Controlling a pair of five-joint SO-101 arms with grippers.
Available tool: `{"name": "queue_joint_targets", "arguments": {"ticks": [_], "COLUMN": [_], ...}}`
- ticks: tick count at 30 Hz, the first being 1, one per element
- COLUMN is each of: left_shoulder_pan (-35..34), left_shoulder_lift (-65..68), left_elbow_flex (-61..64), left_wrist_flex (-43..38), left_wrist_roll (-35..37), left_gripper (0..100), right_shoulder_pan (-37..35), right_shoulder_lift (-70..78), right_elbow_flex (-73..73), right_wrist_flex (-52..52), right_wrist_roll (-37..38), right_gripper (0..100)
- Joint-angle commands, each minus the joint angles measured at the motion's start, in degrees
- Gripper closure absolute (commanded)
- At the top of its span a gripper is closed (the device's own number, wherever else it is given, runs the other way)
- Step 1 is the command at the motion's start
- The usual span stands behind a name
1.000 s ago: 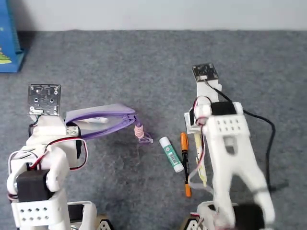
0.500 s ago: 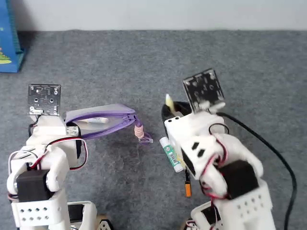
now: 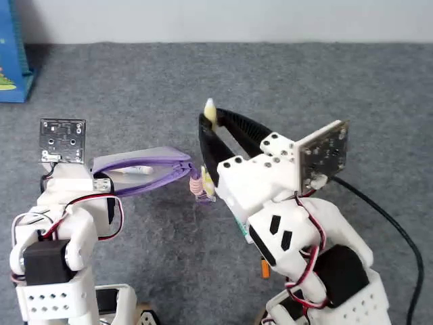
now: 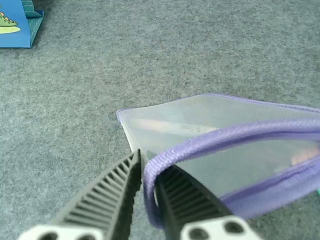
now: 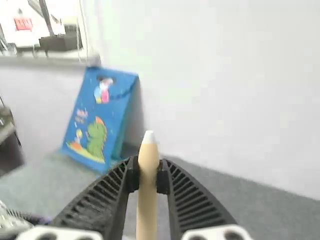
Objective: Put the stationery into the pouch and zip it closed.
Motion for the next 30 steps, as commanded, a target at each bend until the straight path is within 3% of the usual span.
{"name": "queue_joint_targets", "arguments": {"ticks": [1, 7, 12, 17, 30], "left_shoulder_pan": [0.09, 0.09, 0.18, 0.18, 0.18], "left_shoulder_lift": [0.26, 0.26, 0.26, 0.26, 0.26], "left_elbow_flex": [-0.31, -0.31, -0.31, -0.31, -0.31], "left_wrist_flex": [-0.26, -0.26, -0.26, -0.35, -0.35], "left_wrist_roll": [0.44, 0.44, 0.44, 0.44, 0.44], "left_gripper": [99, 99, 99, 99, 99], "right_shoulder_pan": [-0.57, -0.57, -0.75, -2.95, -5.23], "right_shoulder_lift": [-1.27, -5.32, -7.43, -7.34, -7.25], "right_elbow_flex": [2.64, 17.32, 24.88, 25.85, 32.35], "right_wrist_flex": [-8.66, -30.2, -41.54, -42.86, -45.23], "right_wrist_roll": [-3.16, -4.57, -4.66, -8.18, -8.26], "right_gripper": [99.1, 99.1, 99.1, 99.1, 99.1]}}
